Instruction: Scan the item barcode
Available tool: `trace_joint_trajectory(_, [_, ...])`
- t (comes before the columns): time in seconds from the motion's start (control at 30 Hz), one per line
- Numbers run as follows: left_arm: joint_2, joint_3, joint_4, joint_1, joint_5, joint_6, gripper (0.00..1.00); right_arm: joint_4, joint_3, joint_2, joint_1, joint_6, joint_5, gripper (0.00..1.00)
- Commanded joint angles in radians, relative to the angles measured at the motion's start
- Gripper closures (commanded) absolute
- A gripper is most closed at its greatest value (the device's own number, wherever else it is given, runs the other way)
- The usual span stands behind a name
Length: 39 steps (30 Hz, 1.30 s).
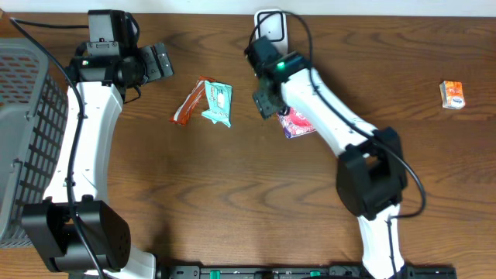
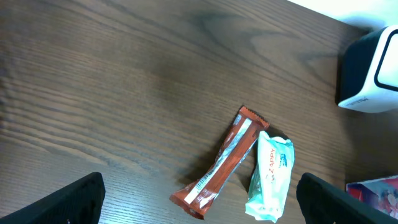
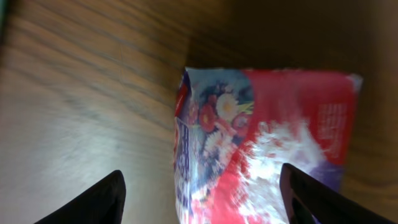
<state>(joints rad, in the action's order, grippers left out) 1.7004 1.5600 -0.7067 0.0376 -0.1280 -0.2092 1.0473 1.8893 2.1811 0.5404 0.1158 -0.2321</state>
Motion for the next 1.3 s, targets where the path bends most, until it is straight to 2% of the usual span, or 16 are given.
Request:
trace_joint_trajectory(0.0, [0.009, -0.002, 0.0, 0.002, 0.008, 0.005, 0.02, -0.014, -0.037, 0.095, 0.025, 0.111, -0.132, 0.27])
trace_joint_trajectory(0.1, [0.009, -0.002, 0.0, 0.002, 0.008, 0.005, 0.02, -0.013, -0.037, 0.145, 0.033, 0.116, -0.14, 0.31])
trace_joint_trajectory(0.17, [0.009, -0.002, 0.0, 0.002, 0.008, 0.005, 0.02, -0.014, -0.037, 0.176, 0.033, 0.116, -0.155, 0.38])
trace_joint_trajectory(0.2, [0.009, -0.002, 0.0, 0.002, 0.008, 0.005, 0.02, -0.014, -0.037, 0.185, 0.033, 0.116, -0.16, 0.45])
trace_joint_trajectory(0.3, [0.009, -0.002, 0.0, 0.002, 0.008, 0.005, 0.02, -0.012, -0.037, 0.194, 0.033, 0.134, -0.162, 0.9])
trace_joint_trajectory(0.33, [0.009, -0.002, 0.0, 0.002, 0.008, 0.005, 0.02, -0.011, -0.036, 0.191, 0.033, 0.148, -0.159, 0.98])
trace_joint_trajectory(0.53, [0.009, -0.002, 0.0, 0.002, 0.008, 0.005, 0.02, -0.009, 0.014, 0.105, 0.016, 0.153, -0.002, 0.99])
trace_joint_trajectory(0.67, [0.009, -0.002, 0.0, 0.002, 0.008, 0.005, 0.02, -0.025, 0.047, 0.005, -0.054, 0.144, 0.201, 0.99])
trace_joint_trajectory(0.8, [0.009, -0.002, 0.0, 0.002, 0.008, 0.005, 0.02, -0.041, 0.047, -0.049, -0.151, 0.05, 0.538, 0.99])
trace_joint_trajectory(0.93, [0.009, -0.002, 0.0, 0.002, 0.008, 0.005, 0.02, 0.004, 0.034, -0.04, -0.279, -0.11, 1.069, 0.99])
trace_joint_trajectory(1.07, [0.009, -0.002, 0.0, 0.002, 0.008, 0.005, 0.02, 0.019, -0.002, -0.017, -0.387, -0.171, 1.374, 0.99])
trace_joint_trajectory(1.17, [0.009, -0.002, 0.0, 0.002, 0.008, 0.005, 0.02, 0.015, -0.052, 0.001, -0.455, -0.178, 1.476, 0.99])
trace_joint_trajectory(1.27, [0.009, -0.002, 0.0, 0.002, 0.008, 0.005, 0.02, -0.004, -0.119, 0.021, -0.507, -0.184, 1.48, 0.99])
